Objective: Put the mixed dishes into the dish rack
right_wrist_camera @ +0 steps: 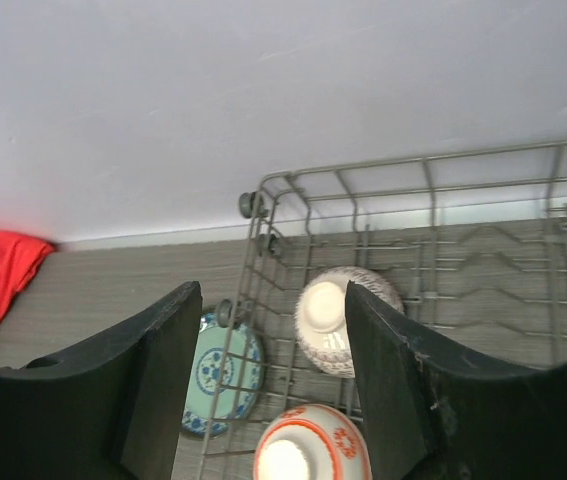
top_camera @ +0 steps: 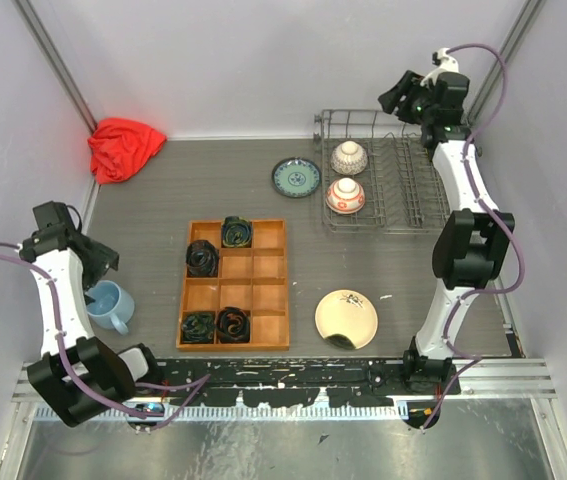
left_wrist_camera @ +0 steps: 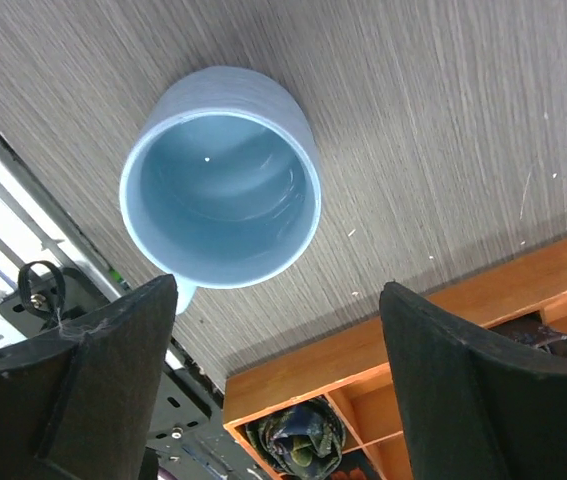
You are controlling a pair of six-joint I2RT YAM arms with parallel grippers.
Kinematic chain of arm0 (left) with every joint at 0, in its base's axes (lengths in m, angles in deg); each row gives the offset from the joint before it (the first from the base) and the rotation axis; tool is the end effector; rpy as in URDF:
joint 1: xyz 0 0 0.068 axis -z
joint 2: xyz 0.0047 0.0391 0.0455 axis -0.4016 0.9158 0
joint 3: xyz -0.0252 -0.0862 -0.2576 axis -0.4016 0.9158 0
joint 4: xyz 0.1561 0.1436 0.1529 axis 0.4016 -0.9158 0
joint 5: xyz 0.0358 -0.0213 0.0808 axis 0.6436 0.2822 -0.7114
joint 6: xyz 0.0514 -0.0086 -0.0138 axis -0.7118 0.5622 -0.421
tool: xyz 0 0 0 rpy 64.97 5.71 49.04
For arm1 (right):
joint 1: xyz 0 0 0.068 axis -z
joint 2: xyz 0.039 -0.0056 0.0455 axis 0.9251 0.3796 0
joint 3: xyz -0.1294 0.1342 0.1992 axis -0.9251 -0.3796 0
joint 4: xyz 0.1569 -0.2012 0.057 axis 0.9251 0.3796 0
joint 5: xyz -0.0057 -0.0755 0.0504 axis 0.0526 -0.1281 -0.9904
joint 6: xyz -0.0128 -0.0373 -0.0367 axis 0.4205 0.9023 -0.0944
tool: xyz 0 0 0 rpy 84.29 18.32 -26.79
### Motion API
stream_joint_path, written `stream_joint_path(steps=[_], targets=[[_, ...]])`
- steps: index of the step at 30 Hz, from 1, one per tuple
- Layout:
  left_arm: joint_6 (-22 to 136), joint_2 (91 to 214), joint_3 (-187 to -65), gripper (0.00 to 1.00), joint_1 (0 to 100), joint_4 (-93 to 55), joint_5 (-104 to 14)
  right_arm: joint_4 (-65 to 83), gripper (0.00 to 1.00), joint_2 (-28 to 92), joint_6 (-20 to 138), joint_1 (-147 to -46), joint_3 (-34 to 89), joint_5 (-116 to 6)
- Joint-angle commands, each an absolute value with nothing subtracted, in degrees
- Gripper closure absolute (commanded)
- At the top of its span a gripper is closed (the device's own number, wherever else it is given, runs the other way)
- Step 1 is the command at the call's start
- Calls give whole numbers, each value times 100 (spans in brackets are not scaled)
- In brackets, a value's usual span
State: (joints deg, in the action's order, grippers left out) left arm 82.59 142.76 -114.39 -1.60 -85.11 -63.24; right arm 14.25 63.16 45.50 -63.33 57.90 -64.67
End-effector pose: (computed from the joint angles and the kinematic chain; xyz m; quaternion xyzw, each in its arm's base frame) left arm 0.1769 0.0905 0.2910 -0.5218 0.8288 0.0665 0.1909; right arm 0.4746 -0.0253 0.3708 0.0684 0.7686 0.2041 0.6025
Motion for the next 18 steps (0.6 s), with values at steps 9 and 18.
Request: stream_joint_path(steps=[9, 18], targets=[[8034, 14252, -10535, 21, -226, -7628, -5779, 1101, 35, 6404, 4554, -6619, 6018, -6649], [8002, 15311, -11032, 30, -234, -7099, -5902, 1082, 35, 6318, 4677, -6541, 5856, -6645]])
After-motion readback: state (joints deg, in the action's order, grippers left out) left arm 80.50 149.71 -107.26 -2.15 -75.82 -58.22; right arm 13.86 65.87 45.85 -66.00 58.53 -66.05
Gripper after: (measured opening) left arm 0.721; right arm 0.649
